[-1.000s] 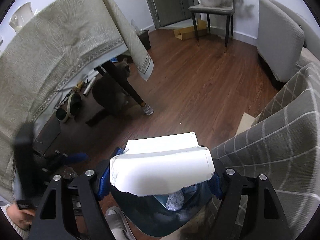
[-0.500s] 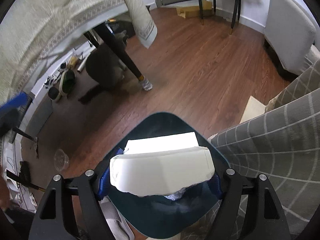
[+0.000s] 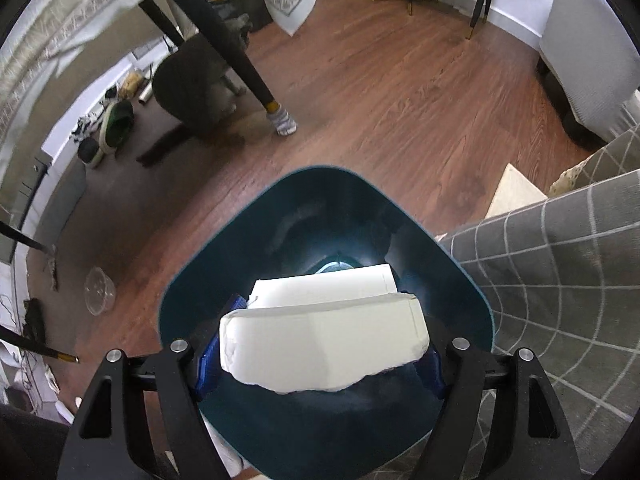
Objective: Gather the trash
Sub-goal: 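Lower the white tissue box into the bin and open the right gripper, then move both tools back over the table toward the cap and tape roll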
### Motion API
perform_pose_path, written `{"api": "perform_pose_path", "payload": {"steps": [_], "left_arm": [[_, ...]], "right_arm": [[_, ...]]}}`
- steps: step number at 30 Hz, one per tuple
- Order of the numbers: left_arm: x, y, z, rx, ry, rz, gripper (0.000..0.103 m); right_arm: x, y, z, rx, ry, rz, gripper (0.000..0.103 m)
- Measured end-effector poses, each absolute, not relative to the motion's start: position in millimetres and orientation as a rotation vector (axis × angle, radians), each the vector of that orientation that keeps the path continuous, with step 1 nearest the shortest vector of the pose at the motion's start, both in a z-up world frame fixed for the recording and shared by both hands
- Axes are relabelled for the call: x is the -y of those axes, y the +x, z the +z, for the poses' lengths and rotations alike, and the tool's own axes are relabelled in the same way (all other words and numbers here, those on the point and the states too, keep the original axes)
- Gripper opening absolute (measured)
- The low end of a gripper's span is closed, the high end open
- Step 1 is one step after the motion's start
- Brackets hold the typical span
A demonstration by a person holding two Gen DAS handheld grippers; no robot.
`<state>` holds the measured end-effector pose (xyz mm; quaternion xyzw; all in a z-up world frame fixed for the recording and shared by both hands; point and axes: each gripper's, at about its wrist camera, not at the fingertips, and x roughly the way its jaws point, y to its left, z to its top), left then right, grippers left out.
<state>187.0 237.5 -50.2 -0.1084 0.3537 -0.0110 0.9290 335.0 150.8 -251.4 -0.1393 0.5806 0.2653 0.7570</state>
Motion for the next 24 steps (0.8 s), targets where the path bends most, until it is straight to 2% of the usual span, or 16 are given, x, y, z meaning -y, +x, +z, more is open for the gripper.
{"api": "perform_pose_path", "payload": {"steps": [5,14,19,24], "left_arm": [[-232,180,-31,-0.685,-0.229,-0.053,0.049],[-230,175,-13,-0.638,-0.234,-0.061,0.049],[-234,174,-3,-0.611,-0.254,-0.058,0.049],[-226,174,7,-0.592,-0.231,-0.055,0.049]], "right_arm": [[-151,330,-272,-1.306,-0.348,0.576,0.077],[-151,322,-287,-1.327,-0.436,0.538,0.077],[-145,320,-290,-1.335,-0.462,0.512,0.09],[-143,316,-281,-1.321,-0.467,0.528,0.09]]}}
